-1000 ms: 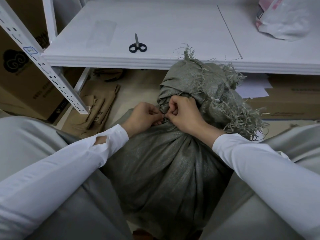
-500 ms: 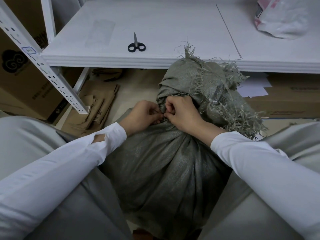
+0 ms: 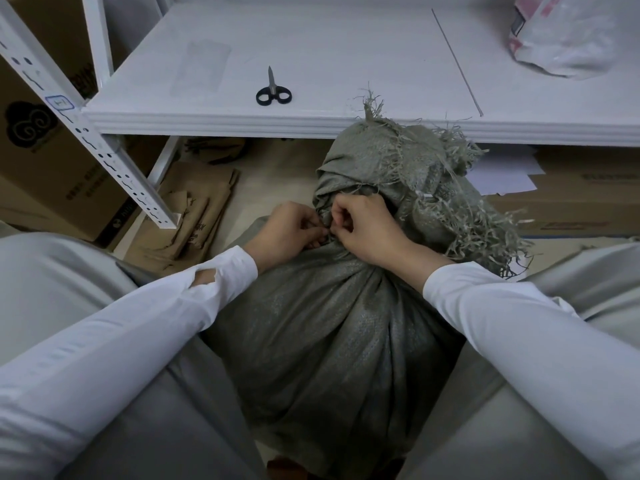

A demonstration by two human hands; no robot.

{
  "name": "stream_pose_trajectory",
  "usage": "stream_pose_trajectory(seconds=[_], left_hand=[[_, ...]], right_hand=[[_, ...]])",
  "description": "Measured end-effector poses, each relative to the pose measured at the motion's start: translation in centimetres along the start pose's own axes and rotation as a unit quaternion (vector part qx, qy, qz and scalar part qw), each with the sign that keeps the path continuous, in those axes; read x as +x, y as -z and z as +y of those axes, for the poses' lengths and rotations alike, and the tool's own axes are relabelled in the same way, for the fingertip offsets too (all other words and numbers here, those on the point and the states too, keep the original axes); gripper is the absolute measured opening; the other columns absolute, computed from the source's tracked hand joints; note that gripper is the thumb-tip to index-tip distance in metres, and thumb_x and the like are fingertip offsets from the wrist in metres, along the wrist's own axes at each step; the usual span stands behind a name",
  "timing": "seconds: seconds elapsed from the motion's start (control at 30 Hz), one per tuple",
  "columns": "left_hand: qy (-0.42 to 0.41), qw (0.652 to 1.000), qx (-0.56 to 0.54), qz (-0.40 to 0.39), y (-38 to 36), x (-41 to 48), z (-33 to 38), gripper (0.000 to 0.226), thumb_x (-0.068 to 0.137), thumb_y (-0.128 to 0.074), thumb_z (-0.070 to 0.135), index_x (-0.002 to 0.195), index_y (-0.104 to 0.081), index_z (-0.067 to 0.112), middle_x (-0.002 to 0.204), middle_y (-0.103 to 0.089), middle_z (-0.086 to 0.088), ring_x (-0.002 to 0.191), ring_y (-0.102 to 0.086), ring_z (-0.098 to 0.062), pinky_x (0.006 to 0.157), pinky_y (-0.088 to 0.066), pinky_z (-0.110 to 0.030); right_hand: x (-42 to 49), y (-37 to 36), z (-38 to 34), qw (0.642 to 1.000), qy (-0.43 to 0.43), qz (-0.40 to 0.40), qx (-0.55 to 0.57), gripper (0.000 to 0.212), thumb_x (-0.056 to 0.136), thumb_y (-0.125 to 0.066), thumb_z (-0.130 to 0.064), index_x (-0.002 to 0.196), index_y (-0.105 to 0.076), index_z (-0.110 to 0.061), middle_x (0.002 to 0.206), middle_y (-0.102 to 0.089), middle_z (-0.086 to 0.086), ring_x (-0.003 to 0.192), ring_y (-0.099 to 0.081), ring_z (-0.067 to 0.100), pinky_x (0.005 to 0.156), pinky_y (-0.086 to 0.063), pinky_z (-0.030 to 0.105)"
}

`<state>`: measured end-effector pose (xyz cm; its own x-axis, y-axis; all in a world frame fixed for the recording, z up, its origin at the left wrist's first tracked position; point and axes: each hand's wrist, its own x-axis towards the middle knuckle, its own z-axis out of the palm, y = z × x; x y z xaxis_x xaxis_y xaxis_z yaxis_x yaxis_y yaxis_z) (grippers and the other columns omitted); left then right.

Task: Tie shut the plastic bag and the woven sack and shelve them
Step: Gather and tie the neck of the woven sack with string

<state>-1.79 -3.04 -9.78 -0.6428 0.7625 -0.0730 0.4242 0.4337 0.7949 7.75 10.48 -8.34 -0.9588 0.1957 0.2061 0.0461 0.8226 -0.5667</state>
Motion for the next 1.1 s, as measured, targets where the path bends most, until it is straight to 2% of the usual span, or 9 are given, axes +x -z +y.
stream_pose_trajectory(seconds=[0.1,0.2,0.33,0.43,0.57,0.77,0.87,1.1], left_hand=[[0.005,1.0,0.0,0.006,-0.2,0.0,0.1,0.009,0.087,-0.066,0.006,0.082,-0.069,-0.001,0.066,-0.065,-0.003,0.05,-0.058,0.006,0.054,-0.046,-0.008],[0.004,1.0,0.006,0.013,-0.3,0.0,0.0,0.01,0.087,-0.066,0.007,0.084,-0.069,-0.002,0.067,-0.065,-0.003,0.05,-0.057,0.006,0.053,-0.043,-0.006],[0.021,0.999,-0.023,0.009,-0.3,0.1,-0.2,0.011,0.088,-0.064,0.007,0.086,-0.069,-0.003,0.071,-0.068,-0.005,0.052,-0.059,0.004,0.055,-0.047,-0.009],[0.03,0.998,-0.051,-0.003,-0.2,0.2,-0.3,0.009,0.089,-0.061,0.002,0.088,-0.068,-0.003,0.072,-0.067,-0.003,0.054,-0.06,0.003,0.058,-0.05,-0.012],[0.034,0.997,-0.063,-0.012,-0.1,0.2,-0.2,0.01,0.09,-0.058,-0.001,0.088,-0.067,-0.002,0.072,-0.066,-0.004,0.054,-0.06,0.003,0.058,-0.051,-0.013],[0.039,0.996,-0.084,0.008,-0.5,0.1,0.3,0.013,0.088,-0.066,0.01,0.081,-0.068,0.0,0.068,-0.066,-0.004,0.051,-0.058,0.002,0.053,-0.047,-0.011],[0.047,0.995,-0.083,0.022,-0.8,0.1,0.3,0.013,0.087,-0.066,0.01,0.081,-0.068,-0.002,0.069,-0.067,-0.006,0.05,-0.058,0.002,0.053,-0.047,-0.011],[0.084,0.99,-0.108,0.014,-0.9,0.5,0.1,0.011,0.089,-0.062,0.008,0.08,-0.065,0.001,0.069,-0.064,-0.007,0.048,-0.056,0.001,0.05,-0.045,-0.012]], right_hand=[[0.0,0.0,0.0,0.999,-0.007,0.003,-0.035,0.028,0.077,-0.062,-0.005,0.068,-0.046,-0.025,0.069,-0.062,0.001,0.066,-0.059,0.023,0.062,-0.052,0.037],[0.1,0.1,-0.2,0.996,-0.017,0.004,-0.083,0.026,0.079,-0.062,-0.011,0.069,-0.044,-0.027,0.071,-0.062,0.001,0.07,-0.06,0.027,0.063,-0.051,0.038],[0.3,0.6,0.0,0.997,-0.013,-0.029,-0.072,0.026,0.077,-0.063,-0.007,0.068,-0.045,-0.024,0.067,-0.055,-0.006,0.069,-0.057,0.023,0.064,-0.048,0.034],[0.6,1.0,0.3,0.997,-0.015,-0.055,-0.051,0.037,0.075,-0.066,-0.007,0.062,-0.04,-0.028,0.063,-0.052,-0.009,0.065,-0.052,0.018,0.064,-0.046,0.035],[0.6,0.9,0.5,0.998,-0.01,-0.052,-0.041,0.043,0.075,-0.067,-0.006,0.059,-0.035,-0.03,0.063,-0.052,-0.008,0.065,-0.053,0.018,0.064,-0.046,0.035],[0.6,0.7,0.6,0.998,-0.005,-0.048,-0.033,0.037,0.074,-0.066,-0.003,0.062,-0.04,-0.026,0.067,-0.058,-0.002,0.065,-0.055,0.02,0.063,-0.048,0.036],[0.6,0.6,0.7,0.999,-0.007,-0.045,-0.03,0.027,0.074,-0.066,-0.003,0.066,-0.045,-0.019,0.066,-0.057,-0.003,0.065,-0.054,0.02,0.062,-0.047,0.036],[0.6,0.2,0.8,0.999,-0.014,-0.032,-0.021,0.025,0.073,-0.066,-0.003,0.066,-0.047,-0.018,0.064,-0.059,-0.001,0.062,-0.052,0.017,0.061,-0.046,0.033]])
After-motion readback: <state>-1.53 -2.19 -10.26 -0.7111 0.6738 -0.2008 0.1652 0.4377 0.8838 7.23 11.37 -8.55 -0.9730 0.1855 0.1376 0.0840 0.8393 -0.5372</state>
